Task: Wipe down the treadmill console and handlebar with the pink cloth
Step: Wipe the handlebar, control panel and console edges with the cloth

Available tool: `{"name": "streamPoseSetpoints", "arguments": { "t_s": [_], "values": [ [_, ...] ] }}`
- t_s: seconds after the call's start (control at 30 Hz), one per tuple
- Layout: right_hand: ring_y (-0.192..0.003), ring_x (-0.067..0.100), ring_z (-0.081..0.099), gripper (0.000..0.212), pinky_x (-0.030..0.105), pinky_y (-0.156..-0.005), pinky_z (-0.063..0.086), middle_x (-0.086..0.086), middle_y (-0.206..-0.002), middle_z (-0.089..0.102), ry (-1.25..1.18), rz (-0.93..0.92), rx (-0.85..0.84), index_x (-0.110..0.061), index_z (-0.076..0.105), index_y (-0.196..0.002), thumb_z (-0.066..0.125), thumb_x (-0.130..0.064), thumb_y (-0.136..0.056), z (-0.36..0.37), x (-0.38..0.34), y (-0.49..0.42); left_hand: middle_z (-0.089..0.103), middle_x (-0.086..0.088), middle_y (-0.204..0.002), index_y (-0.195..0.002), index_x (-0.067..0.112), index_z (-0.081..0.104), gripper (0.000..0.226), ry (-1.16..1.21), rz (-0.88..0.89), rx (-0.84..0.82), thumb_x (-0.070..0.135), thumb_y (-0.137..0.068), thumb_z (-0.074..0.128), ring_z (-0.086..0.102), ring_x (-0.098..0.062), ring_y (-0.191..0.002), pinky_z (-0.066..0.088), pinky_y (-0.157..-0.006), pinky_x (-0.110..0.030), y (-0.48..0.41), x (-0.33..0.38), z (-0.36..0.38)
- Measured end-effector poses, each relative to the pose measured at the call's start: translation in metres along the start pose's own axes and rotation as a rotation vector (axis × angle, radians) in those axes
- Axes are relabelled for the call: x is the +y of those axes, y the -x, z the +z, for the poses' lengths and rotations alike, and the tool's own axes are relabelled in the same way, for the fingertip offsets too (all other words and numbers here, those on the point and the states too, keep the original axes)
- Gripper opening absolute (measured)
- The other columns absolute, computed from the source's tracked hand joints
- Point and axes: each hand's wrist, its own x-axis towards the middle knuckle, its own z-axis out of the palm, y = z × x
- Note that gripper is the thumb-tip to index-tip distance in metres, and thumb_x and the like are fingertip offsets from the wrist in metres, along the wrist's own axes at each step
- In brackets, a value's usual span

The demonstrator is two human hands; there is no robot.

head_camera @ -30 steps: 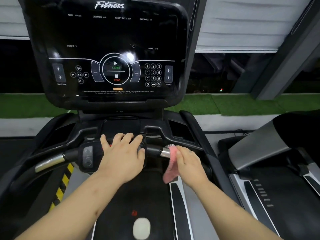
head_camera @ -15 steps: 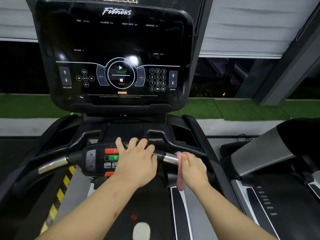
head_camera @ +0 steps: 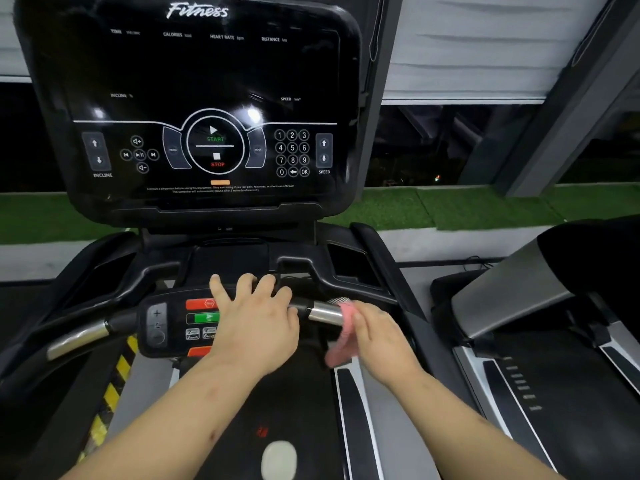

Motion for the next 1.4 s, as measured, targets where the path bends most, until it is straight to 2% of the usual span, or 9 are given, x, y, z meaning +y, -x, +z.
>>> {"name": "streamPoseSetpoints", "arguments": {
  "t_s": [0.17,0.33,0.57,0.7,0.77,0.87,0.97,1.1,1.4],
  "values": [
    [-0.113,0.008,0.057,0.035,0.029,-0.098,0.045,-0.01,-0.129,0.061,-0.105,0.18,0.008,-0.036,0.054,-0.138,0.037,-0.041,-0.107,-0.014,0.029,0.017,0.045,0.006,-0.148,-0.138,0.033,0.054,0.044,-0.033,0.021,-0.013,0.045,-0.102,0.032,0.027,-0.028,-0.145,-0.002,-0.117,-0.072,0.001,0.014,-0.001],
    [-0.088,0.01,0.063,0.017,0.009,-0.071,0.043,-0.008,-0.101,0.07,-0.167,0.25,0.089,-0.027,0.066,-0.114,0.052,-0.027,-0.104,-0.022,0.047,0.023,0.049,0.007,-0.144,-0.138,0.032,0.052,0.044,-0.048,0.066,-0.055,0.044,-0.102,0.031,0.029,-0.028,-0.144,-0.006,-0.115,-0.075,-0.002,0.031,0.004],
    [-0.086,0.017,0.067,0.021,0.037,-0.076,0.056,0.0,-0.094,0.072,-0.491,0.45,0.415,-0.026,0.069,-0.097,0.05,-0.032,-0.105,-0.07,0.057,0.007,0.056,0.009,-0.136,-0.141,0.033,0.049,0.044,-0.065,0.067,-0.039,0.044,-0.103,0.03,0.034,-0.026,-0.139,-0.005,-0.114,-0.074,-0.003,0.031,0.009],
    [-0.082,0.008,0.062,0.013,0.027,-0.065,0.046,-0.01,-0.091,0.066,-0.408,0.335,0.546,-0.034,0.06,-0.104,0.049,-0.04,-0.105,-0.096,0.06,0.011,0.058,0.009,-0.133,-0.14,0.034,0.05,0.044,-0.073,0.058,-0.031,0.045,-0.102,0.031,0.037,-0.025,-0.136,-0.003,-0.114,-0.075,-0.003,0.032,0.01],
    [-0.083,0.01,0.061,0.017,0.026,-0.069,0.045,-0.01,-0.095,0.063,-0.28,0.306,0.475,-0.032,0.056,-0.117,0.052,-0.04,-0.104,-0.087,0.066,0.01,0.059,0.01,-0.132,-0.141,0.034,0.051,0.045,-0.085,0.051,-0.039,0.046,-0.101,0.032,0.039,-0.025,-0.135,-0.002,-0.113,-0.075,-0.003,0.032,0.011],
    [-0.088,0.015,0.06,0.037,0.019,-0.074,0.043,0.002,-0.109,0.061,0.03,0.236,0.201,-0.025,0.059,-0.133,0.057,-0.012,-0.098,-0.053,0.09,0.008,0.062,0.01,-0.126,-0.138,0.033,0.056,0.046,-0.106,0.059,-0.018,0.046,-0.099,0.035,0.043,-0.026,-0.132,0.001,-0.113,-0.075,-0.002,0.031,0.015],
    [-0.11,0.032,0.059,0.055,0.038,-0.097,0.051,0.012,-0.129,0.061,0.133,0.179,0.185,-0.018,0.06,-0.139,0.058,0.003,-0.088,-0.026,0.112,0.005,0.064,0.009,-0.119,-0.131,0.031,0.061,0.043,-0.105,0.067,-0.006,0.045,-0.098,0.038,0.046,-0.026,-0.128,0.0,-0.113,-0.075,-0.004,0.033,0.017],
    [-0.146,0.027,0.034,0.06,0.038,-0.124,0.025,0.007,-0.159,0.038,0.12,0.128,0.121,-0.018,0.042,-0.154,0.051,0.0,-0.098,-0.017,0.109,-0.009,0.061,0.007,-0.114,-0.126,0.03,0.06,0.041,-0.086,0.122,-0.041,0.043,-0.096,0.035,0.049,-0.024,-0.119,-0.005,-0.114,-0.073,-0.008,0.058,0.022],
    [-0.154,0.026,0.015,0.071,0.041,-0.125,0.021,0.004,-0.167,0.022,0.285,-0.019,0.032,-0.022,0.026,-0.161,0.045,0.001,-0.096,-0.009,0.115,-0.079,0.059,0.005,-0.101,-0.107,0.026,0.062,0.025,-0.079,0.111,-0.202,0.035,-0.101,0.039,0.051,-0.026,-0.105,0.006,-0.111,-0.071,-0.04,0.104,0.042]
  ]
}}
